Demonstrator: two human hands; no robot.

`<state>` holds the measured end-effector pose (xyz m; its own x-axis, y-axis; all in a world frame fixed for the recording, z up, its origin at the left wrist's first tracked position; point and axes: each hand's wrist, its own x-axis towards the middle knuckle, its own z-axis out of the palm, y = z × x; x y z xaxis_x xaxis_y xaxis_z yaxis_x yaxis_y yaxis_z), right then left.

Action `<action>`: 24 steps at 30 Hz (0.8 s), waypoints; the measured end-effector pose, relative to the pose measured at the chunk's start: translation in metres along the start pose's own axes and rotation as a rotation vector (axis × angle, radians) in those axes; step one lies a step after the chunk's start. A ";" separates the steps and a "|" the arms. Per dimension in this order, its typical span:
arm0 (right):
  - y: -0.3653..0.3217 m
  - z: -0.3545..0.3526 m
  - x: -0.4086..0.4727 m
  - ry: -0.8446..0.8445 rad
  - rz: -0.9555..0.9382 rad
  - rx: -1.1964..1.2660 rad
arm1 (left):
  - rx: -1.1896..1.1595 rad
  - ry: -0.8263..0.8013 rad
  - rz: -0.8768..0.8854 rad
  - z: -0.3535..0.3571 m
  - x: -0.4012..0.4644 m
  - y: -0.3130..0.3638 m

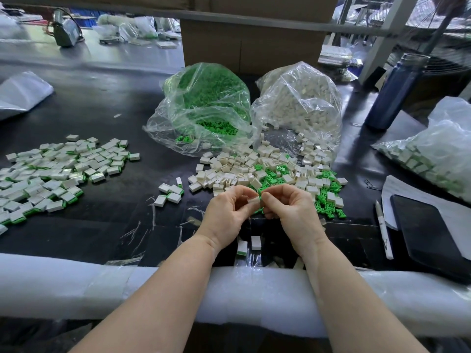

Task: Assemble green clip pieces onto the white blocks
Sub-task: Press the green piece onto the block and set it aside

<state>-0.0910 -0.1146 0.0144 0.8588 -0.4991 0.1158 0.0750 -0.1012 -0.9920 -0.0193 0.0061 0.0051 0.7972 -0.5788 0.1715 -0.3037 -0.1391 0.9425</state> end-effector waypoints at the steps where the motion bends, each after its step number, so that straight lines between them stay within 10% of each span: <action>1: 0.000 0.000 0.000 -0.003 -0.002 0.005 | 0.011 0.000 0.005 0.000 0.000 0.000; 24: 0.000 0.002 -0.003 -0.034 0.041 -0.096 | 0.111 -0.117 -0.047 -0.001 0.000 0.000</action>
<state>-0.0925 -0.1119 0.0140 0.8769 -0.4753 0.0719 -0.0081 -0.1642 -0.9864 -0.0191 0.0072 0.0055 0.7479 -0.6581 0.0869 -0.3282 -0.2528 0.9102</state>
